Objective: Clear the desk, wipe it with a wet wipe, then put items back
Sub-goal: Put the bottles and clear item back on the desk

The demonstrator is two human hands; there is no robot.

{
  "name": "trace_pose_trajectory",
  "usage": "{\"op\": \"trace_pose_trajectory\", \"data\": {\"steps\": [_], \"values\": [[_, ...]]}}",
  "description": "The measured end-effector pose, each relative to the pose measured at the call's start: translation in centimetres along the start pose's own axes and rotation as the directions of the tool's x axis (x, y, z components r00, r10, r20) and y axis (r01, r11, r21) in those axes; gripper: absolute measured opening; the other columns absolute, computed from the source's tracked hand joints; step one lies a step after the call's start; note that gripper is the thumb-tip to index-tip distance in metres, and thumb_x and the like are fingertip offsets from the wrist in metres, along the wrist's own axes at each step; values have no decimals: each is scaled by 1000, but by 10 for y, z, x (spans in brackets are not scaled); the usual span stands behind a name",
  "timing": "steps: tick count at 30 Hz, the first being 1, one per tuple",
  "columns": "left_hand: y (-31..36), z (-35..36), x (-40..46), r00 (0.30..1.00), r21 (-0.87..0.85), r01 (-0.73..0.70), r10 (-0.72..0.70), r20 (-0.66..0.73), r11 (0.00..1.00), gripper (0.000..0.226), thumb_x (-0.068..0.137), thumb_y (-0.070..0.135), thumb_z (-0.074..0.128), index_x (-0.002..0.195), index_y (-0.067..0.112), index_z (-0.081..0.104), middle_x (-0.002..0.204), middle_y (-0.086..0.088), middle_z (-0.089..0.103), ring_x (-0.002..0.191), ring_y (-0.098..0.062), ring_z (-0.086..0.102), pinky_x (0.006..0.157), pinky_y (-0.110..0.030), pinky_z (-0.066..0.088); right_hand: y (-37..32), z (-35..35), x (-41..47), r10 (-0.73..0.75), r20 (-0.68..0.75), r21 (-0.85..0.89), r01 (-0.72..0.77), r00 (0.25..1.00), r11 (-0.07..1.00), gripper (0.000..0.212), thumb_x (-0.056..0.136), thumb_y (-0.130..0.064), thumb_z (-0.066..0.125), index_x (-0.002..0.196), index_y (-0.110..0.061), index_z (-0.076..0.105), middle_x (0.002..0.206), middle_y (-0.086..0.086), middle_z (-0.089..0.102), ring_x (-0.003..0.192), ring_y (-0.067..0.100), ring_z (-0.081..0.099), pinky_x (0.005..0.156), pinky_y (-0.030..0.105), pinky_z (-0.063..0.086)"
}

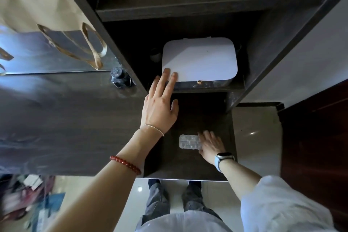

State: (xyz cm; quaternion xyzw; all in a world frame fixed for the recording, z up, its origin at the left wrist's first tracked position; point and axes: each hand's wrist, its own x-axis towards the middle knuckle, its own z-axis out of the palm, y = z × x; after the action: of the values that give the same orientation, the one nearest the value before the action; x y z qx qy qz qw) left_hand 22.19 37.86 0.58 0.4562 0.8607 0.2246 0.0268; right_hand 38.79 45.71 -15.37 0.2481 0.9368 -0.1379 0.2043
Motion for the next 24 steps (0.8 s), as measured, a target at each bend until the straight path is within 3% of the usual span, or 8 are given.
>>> {"op": "trace_pose_trajectory", "data": {"steps": [2, 4, 7, 9, 11, 13, 17, 24], "values": [[1, 0, 0, 1000, -27, 4, -4, 13, 1000, 71, 82, 12, 54, 144, 20, 18, 154, -3, 13, 141, -26, 13, 112, -37, 18, -6, -11, -8, 29, -87, 167, -14, 996, 986, 62, 86, -30, 57, 139, -13, 29, 137, 11, 38, 123, 30, 38, 98, 42, 36], [4, -1, -1, 1000, -32, 8, -8, 11, 999, 68, 83, 20, 50, 143, 19, 19, 154, -4, 13, 141, -27, 13, 112, -39, 19, -13, -35, -18, 66, -348, 358, 67, 935, 931, 49, 86, -28, 52, 131, -11, 44, 127, 13, 51, 115, 30, 49, 94, 43, 43], [12, -3, 1, 999, -23, 31, -32, -42, 999, 63, 81, 40, 38, 138, 14, 31, 150, -11, 23, 137, -30, 24, 107, -39, 26, -14, -93, -35, 174, -705, 492, 298, 688, 818, 34, 87, -21, 42, 115, -9, 56, 108, 11, 62, 102, 21, 55, 89, 36, 47], [20, -4, 5, 992, -100, 75, -84, -97, 992, 60, 80, 44, 40, 130, 11, 40, 147, -17, 27, 133, -33, 31, 103, -41, 33, -14, -135, -43, 200, -807, 472, 403, 556, 784, 30, 89, -15, 42, 115, -7, 53, 109, 13, 60, 106, 18, 52, 94, 29, 42], [26, -7, 13, 975, -209, 134, -166, -145, 969, 65, 77, 46, 44, 130, 8, 39, 143, -21, 28, 130, -36, 32, 102, -43, 34, -10, -167, -38, 231, -846, 437, 376, 481, 817, 32, 89, -14, 44, 120, -5, 48, 115, 17, 54, 112, 21, 48, 98, 25, 39], [30, -9, 23, 947, -327, 236, -292, -134, 915, 77, 75, 46, 56, 135, 6, 29, 141, -22, 28, 131, -36, 29, 105, -45, 31, -9, -191, -26, 326, -786, 501, 232, 525, 834, 44, 91, -21, 46, 131, -3, 39, 130, 21, 44, 123, 26, 41, 99, 29, 36], [28, -6, 43, 876, -474, 452, -475, 79, 756, 94, 71, 41, 72, 140, 9, 18, 139, -17, 35, 129, -32, 34, 104, -47, 35, -11, -212, -5, 509, -467, 714, -32, 723, 700, 67, 93, -31, 46, 143, -2, 12, 146, 21, 25, 134, 33, 26, 102, 40, 34], [35, -11, 23, 887, -490, 424, -458, 55, 762, 84, 69, 39, 73, 134, 12, 27, 132, -9, 46, 120, -26, 45, 95, -42, 44, -14, -200, -15, 571, -475, 794, 46, 669, 607, 67, 88, -26, 58, 141, -3, 24, 140, 22, 34, 127, 34, 37, 100, 41, 38]]}}
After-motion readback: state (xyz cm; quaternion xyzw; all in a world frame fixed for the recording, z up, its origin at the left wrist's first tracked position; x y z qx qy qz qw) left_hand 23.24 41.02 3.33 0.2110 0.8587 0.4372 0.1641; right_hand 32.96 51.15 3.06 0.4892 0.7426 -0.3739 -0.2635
